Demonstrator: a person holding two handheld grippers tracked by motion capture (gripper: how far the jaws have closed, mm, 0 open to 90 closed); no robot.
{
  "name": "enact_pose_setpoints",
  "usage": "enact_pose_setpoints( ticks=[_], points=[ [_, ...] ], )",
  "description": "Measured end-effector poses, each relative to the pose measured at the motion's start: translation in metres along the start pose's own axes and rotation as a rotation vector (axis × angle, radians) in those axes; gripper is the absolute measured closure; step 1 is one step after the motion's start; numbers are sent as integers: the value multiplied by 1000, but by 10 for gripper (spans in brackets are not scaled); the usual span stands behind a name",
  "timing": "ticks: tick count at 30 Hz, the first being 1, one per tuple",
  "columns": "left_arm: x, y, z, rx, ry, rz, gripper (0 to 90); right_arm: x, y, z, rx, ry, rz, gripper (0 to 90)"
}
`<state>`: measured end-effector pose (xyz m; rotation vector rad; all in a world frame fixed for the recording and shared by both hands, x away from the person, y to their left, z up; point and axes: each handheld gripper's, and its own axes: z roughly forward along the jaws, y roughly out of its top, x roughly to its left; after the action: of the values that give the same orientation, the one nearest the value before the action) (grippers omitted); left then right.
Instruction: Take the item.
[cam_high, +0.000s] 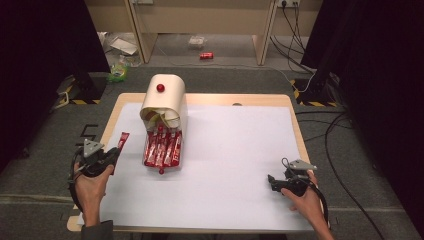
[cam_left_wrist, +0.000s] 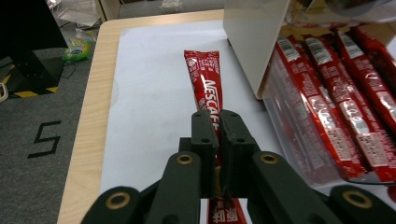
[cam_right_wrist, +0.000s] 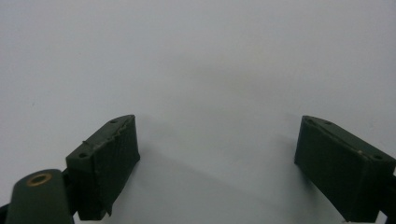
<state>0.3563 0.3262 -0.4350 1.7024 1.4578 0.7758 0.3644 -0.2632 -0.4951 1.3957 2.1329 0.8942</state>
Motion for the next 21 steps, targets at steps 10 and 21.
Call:
enact_pose_setpoints(
  ticks=[10, 21],
  points=[
    [4, -7, 11, 9, 9, -12, 843, 0, 0, 0, 0, 0, 0, 140],
    [5, -14, 24, 38, 14, -9, 843, 0, 0, 0, 0, 0, 1, 140]
  ],
)
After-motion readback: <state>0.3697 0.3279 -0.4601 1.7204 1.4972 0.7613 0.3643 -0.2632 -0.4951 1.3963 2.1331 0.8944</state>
